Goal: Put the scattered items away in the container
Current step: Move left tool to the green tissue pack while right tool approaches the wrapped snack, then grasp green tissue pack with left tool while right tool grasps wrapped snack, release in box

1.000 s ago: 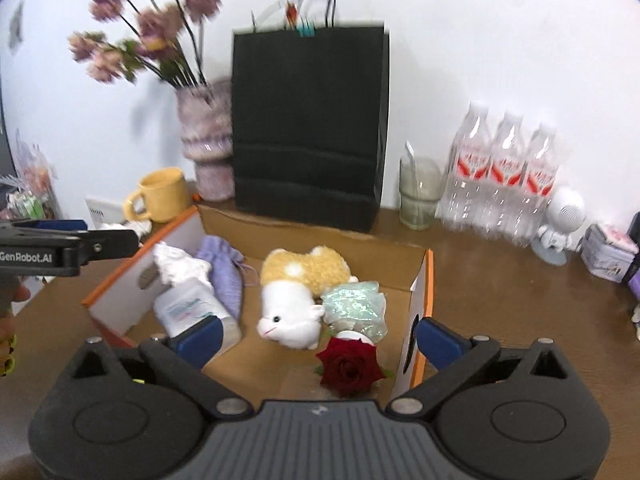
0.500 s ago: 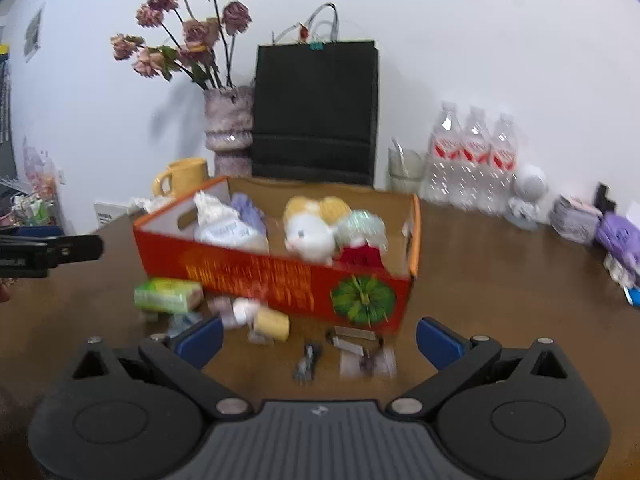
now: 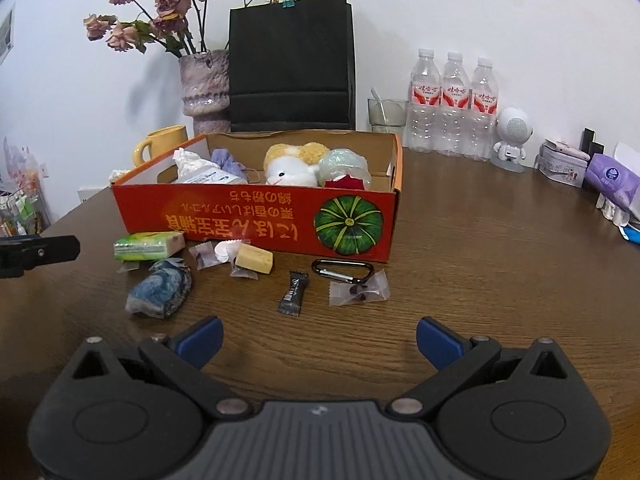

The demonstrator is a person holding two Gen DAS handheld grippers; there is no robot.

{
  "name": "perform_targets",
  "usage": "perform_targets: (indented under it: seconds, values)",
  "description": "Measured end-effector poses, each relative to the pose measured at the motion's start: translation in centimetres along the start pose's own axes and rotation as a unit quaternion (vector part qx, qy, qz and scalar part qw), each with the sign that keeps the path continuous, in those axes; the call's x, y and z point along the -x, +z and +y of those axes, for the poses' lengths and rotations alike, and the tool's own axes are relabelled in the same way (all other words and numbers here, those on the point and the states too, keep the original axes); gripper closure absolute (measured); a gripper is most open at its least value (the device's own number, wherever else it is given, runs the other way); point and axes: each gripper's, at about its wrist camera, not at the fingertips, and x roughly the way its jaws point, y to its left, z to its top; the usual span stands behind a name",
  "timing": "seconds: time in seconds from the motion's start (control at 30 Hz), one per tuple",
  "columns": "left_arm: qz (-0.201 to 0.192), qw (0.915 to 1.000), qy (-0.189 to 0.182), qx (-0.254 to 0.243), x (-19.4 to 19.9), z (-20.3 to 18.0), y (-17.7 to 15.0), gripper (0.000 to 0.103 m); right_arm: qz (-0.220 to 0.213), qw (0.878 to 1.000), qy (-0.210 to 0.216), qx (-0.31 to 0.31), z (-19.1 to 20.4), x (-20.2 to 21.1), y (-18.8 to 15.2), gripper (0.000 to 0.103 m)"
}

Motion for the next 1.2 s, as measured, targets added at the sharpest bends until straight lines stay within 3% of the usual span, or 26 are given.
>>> perform_targets:
  seconds: [0.2, 0.37, 0.5, 0.6, 0.7, 0.8, 0.9, 1.0, 1.2]
  values:
    - [0.012, 0.9998, 0.004, -0.015, -1.0, 0.2, -0.2, 0.0, 0.006, 1.0, -0.004, -0.005, -0.6, -0.7, 0.0, 0.001]
    - [0.014, 0.9984, 0.005, -0.055, -2.3, -0.3, 0.8, 0.0, 0.017, 1.0, -0.012, -0.005, -1.7, -2.1, 0.8, 0.01]
    - [0.016, 0.9954, -0.004, -0.094, -4.1, -1.2, 1.7, 0.0, 0.028, 0.999, -0.022, -0.008, -2.7, -3.7, 1.7, 0.025]
    - [0.028, 0.9934, -0.006, -0.111, -5.9, -1.5, 2.0, 0.0, 0.037, 0.999, -0.024, -0.01, -3.2, -5.0, 2.2, 0.028]
    - [0.041, 0.991, -0.022, -0.126, -7.5, -1.6, 2.1, 0.0, 0.043, 0.999, -0.023, -0.008, -3.4, -5.9, 2.4, 0.042]
    - [0.062, 0.9883, -0.045, -0.132, -8.9, -1.4, 2.0, 0.002, 0.046, 0.999, -0.019, -0.005, -3.3, -6.4, 2.6, 0.044]
    - [0.078, 0.9861, -0.059, -0.134, -10.1, -1.1, 1.8, 0.004, 0.051, 0.999, -0.013, -0.001, -3.1, -6.6, 2.6, 0.057]
    - [0.079, 0.9858, -0.064, -0.134, -10.3, -0.9, 1.8, 0.004, 0.052, 0.999, -0.01, 0.007, -2.8, -6.6, 2.6, 0.058]
    - [0.083, 0.9829, -0.089, -0.139, -10.5, -0.9, 1.8, 0.018, 0.049, 0.999, 0.001, 0.012, -2.4, -6.3, 2.4, 0.069]
